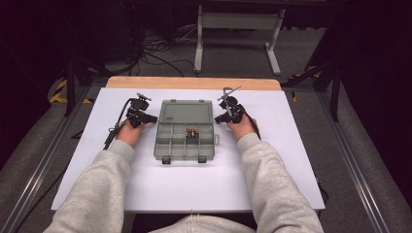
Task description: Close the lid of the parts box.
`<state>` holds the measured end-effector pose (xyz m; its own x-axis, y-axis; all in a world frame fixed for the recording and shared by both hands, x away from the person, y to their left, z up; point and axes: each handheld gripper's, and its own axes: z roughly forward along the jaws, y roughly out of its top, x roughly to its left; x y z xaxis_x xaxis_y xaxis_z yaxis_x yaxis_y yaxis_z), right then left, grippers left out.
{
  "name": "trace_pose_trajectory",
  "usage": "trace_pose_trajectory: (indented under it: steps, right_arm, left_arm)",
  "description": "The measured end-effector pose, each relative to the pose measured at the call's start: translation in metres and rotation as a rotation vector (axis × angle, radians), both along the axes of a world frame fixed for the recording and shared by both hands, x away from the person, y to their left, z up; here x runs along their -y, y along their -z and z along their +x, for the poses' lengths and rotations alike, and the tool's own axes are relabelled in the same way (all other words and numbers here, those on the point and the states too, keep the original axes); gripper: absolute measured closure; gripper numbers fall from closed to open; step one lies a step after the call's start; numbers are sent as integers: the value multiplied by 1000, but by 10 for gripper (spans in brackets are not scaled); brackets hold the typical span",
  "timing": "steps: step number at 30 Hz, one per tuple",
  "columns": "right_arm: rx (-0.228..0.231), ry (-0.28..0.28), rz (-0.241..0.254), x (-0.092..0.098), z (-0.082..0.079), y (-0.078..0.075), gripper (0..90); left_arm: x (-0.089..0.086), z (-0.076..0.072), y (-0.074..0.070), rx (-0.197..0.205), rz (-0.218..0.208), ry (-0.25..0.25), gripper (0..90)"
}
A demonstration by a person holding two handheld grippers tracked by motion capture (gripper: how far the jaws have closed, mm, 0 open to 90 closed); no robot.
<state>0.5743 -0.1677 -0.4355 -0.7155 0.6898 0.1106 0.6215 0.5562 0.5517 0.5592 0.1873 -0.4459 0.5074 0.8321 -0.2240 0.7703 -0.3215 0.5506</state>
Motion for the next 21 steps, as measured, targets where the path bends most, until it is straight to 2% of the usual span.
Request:
trace_pose_trajectory:
  steps: [6,17,21]
  right_arm:
    - [10,-10,3,-2,0,1,900]
    - [18,-21,-4,-4,0,1,900]
    - [17,-19,-7,-4,0,1,900]
  left_arm:
    - [5,1,-1,-3,6,27,891]
    - [5,2,0,-8,1,24,891]
    - [5,2,1,-11,-12,16,892]
